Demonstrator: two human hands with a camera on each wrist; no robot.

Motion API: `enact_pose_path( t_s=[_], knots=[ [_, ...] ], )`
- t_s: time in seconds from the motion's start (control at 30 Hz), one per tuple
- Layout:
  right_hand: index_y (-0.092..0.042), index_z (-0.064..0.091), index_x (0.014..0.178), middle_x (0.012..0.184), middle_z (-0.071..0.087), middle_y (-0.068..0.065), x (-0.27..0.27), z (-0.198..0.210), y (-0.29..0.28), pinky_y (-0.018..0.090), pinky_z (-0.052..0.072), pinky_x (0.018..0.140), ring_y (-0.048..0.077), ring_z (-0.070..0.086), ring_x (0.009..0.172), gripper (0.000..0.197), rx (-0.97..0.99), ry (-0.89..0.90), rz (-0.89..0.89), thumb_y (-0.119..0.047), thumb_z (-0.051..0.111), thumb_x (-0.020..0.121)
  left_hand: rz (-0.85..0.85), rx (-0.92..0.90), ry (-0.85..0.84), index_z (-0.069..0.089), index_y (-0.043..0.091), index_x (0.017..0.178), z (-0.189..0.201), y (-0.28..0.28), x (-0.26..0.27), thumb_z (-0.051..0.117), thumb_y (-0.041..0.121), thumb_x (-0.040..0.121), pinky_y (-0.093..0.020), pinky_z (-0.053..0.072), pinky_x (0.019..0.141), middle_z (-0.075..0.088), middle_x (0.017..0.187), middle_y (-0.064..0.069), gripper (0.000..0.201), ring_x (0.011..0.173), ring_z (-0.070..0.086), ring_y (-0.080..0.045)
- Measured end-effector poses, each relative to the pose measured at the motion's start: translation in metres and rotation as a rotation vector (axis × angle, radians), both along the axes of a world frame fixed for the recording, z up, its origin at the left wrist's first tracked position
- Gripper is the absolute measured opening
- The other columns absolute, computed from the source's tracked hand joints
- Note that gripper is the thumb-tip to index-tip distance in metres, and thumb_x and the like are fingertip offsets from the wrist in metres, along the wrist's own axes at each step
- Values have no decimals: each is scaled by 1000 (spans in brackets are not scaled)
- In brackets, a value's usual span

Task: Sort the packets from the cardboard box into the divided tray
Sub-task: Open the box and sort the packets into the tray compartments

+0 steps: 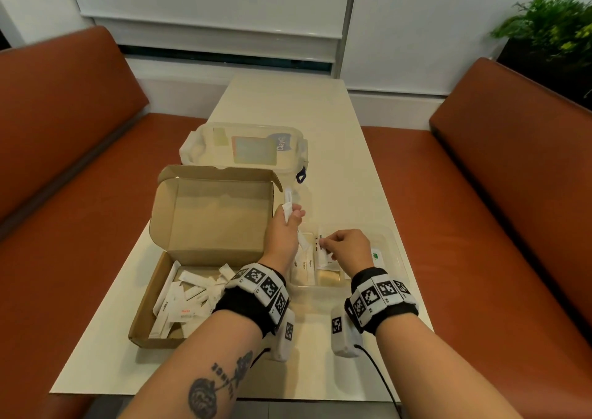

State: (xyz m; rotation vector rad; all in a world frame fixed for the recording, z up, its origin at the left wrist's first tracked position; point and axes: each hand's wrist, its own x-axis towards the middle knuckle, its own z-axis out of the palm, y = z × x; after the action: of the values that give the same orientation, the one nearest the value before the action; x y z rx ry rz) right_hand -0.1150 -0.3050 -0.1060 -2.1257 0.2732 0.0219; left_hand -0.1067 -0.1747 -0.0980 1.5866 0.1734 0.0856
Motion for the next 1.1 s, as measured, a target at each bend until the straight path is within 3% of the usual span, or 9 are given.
enact_pose_path(
  t_s=[0.13,0.2,0.3,0.4,0.57,0.73,0.93,1.03,1.1],
  knots=[
    [-6,73,71,71,68,8,-2,-7,19,26,45,68,19,58,72,16,-164,52,14,-19,67,79,2,90,-32,56,22,102,0,2,3,43,21,99,-41,47,94,66,109,-1,13,107,58,-20],
    [-7,73,73,74,65,7,-1,-13,28,31,47,79,25,59,85,20,-305,60,23,-23,63,81,-1,103,-34,56,21,103,-2,2,2,44,21,99,-42,47,94,66,108,0,14,108,59,-20],
    [-10,73,95,112,56,10,2,-21,38,36,44,91,30,43,112,28,-526,92,3,-30,54,87,-2,86,-23,56,23,101,-4,4,1,44,20,98,-44,47,93,66,108,-1,13,109,58,-22],
    [-13,69,106,124,48,7,3,-27,43,37,40,92,29,36,116,33,-703,86,56,-33,51,89,0,79,-18,55,23,101,-5,5,1,43,19,99,-45,47,92,66,111,-3,13,108,58,-21],
    [-11,67,105,122,46,7,-1,-33,47,36,34,88,29,36,112,27,-830,-19,127,-17,49,86,2,46,-17,55,27,96,-4,5,0,44,18,98,-48,47,94,66,110,-5,14,108,59,-22],
    [-20,69,100,123,46,4,-1,-28,40,35,33,87,27,36,113,22,-825,-99,137,-18,52,87,1,-11,15,56,27,96,-6,6,0,46,19,98,-47,45,99,66,109,-4,13,108,60,-21],
    [-24,72,101,130,45,1,-5,-26,33,36,30,94,26,33,119,22,-789,-32,172,-27,56,86,-51,-74,70,56,27,96,-9,4,-1,44,18,98,-45,47,97,65,111,-8,15,109,60,-19],
    [-22,70,103,121,55,0,-4,-20,29,35,35,90,24,40,115,23,-588,-85,119,-20,54,87,-61,-119,81,55,20,102,-12,4,-1,40,16,100,-39,46,94,64,108,-6,16,107,58,-20],
    [-16,67,104,109,64,3,-3,-14,27,29,41,81,20,53,99,26,-261,-121,77,-10,46,90,-62,-143,91,54,21,101,-12,4,-1,37,18,101,-35,45,88,63,106,-2,17,103,57,-17]
  ],
)
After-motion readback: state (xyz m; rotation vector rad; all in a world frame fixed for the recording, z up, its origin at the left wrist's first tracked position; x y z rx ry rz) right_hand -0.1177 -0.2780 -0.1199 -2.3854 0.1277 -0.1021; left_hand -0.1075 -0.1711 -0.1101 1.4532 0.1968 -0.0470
